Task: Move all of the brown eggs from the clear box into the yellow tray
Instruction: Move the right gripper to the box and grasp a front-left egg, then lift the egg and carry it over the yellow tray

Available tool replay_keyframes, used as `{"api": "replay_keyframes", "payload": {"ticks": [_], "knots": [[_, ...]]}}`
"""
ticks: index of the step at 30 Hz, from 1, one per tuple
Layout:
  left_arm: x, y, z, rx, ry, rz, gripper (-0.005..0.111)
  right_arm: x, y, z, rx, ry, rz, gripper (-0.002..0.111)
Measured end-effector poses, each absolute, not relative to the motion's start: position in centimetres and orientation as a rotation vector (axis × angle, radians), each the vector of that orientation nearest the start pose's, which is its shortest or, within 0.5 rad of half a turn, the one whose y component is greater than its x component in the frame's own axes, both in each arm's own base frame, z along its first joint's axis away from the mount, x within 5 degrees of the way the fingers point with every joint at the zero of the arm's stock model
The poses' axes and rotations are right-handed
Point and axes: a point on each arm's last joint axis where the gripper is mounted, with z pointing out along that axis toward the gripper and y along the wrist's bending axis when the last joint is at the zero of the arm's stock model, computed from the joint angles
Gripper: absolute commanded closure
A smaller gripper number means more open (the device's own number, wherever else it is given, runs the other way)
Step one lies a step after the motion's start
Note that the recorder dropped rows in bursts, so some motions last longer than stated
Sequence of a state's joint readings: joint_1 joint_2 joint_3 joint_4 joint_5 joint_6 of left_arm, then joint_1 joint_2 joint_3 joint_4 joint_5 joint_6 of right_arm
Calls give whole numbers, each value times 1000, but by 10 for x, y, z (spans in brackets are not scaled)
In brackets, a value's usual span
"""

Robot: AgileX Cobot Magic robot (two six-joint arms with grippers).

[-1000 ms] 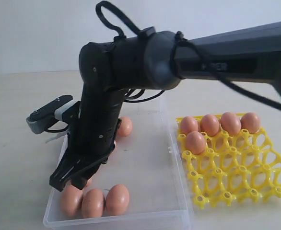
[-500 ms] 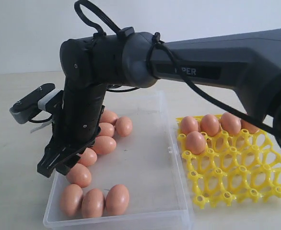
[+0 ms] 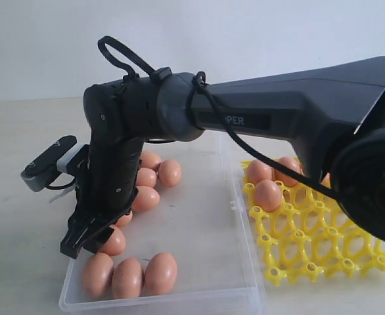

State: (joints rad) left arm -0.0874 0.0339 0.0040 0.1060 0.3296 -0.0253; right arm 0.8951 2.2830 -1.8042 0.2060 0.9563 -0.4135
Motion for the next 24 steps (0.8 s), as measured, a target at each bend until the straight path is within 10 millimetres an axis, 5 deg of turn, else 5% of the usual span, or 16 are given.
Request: {"api": "replay_keyframes", "payload": {"ticks": [13,16,18,24], "knots": [[56,-2,180,126,1845,23,107,288,383,117,-1681,2451,329,56],[56,-2,180,126,1845,23,107,289,385,116,-1663,2439,340,74],[56,-2,180,126,1845,23,107,290,386,116,-1649,2433,350,104],[56,-2,180,126,1845,23,107,291,386,127,-1638,2402,349,108]]}}
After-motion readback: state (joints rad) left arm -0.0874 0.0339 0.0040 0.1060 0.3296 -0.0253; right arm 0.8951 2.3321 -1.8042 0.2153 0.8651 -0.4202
